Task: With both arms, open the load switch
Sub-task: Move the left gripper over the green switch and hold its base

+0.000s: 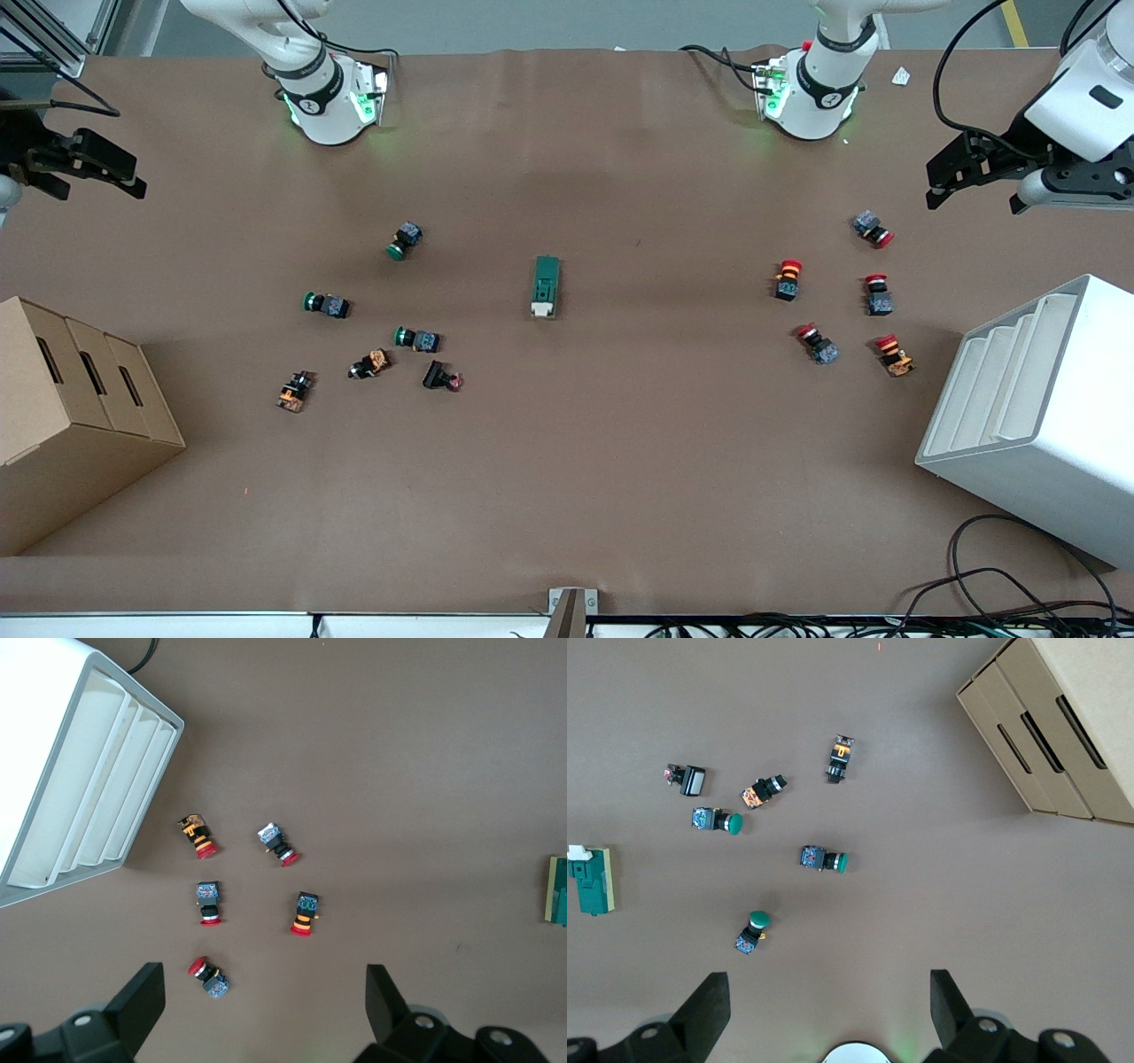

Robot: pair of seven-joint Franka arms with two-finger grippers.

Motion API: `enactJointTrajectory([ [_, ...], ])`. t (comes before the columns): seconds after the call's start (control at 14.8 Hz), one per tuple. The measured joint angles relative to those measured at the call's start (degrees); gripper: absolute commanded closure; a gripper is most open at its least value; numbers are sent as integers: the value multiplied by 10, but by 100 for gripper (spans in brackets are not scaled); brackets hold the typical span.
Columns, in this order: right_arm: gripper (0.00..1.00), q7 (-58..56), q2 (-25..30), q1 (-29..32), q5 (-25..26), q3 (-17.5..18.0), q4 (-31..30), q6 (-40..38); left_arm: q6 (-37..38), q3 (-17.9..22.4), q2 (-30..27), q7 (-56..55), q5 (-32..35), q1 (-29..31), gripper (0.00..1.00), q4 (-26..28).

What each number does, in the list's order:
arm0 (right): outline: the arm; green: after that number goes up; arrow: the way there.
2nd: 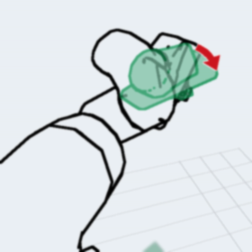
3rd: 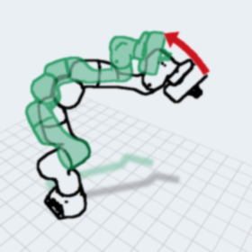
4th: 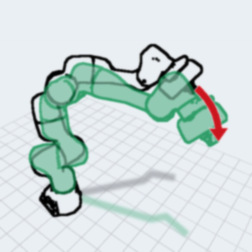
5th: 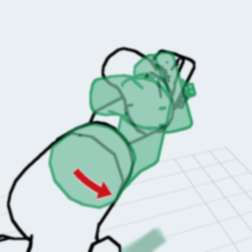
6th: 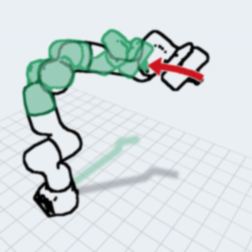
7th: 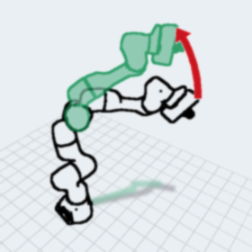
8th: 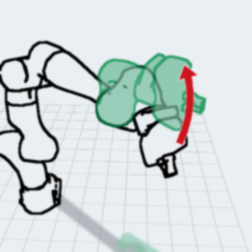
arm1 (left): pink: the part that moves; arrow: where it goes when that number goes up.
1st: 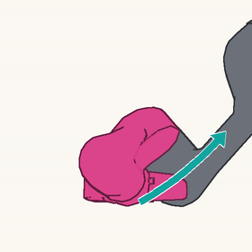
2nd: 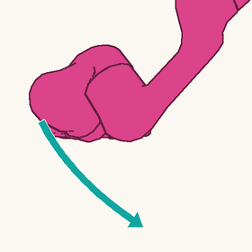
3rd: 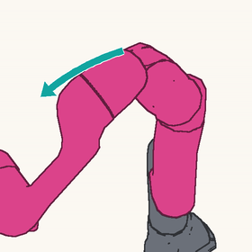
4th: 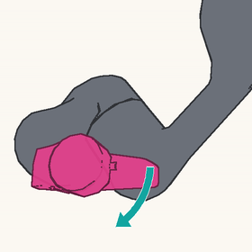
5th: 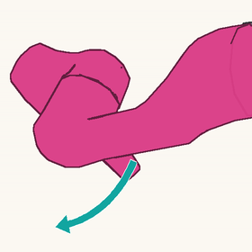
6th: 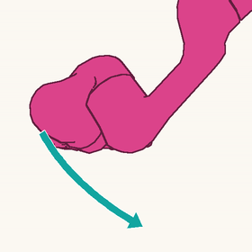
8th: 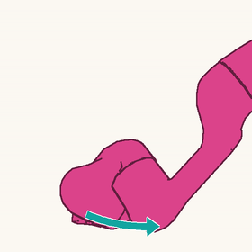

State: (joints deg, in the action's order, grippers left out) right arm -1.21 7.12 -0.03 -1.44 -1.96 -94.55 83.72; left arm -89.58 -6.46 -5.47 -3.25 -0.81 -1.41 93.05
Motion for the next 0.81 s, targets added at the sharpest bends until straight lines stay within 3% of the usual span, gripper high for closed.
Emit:
enactJointTrajectory([
  [0.47,0,0,0,0,0,1,0,0,0,-10,12,-1,0,-1,0,-14],
  [0.61,0,0,0,0,0,1,0,0,-6,-39,30,-19,-1,-2,0,-16],
  [0.81,0,0,0,-1,0,1,1,0,-66,-119,72,-138,-2,-9,0,-10],
])
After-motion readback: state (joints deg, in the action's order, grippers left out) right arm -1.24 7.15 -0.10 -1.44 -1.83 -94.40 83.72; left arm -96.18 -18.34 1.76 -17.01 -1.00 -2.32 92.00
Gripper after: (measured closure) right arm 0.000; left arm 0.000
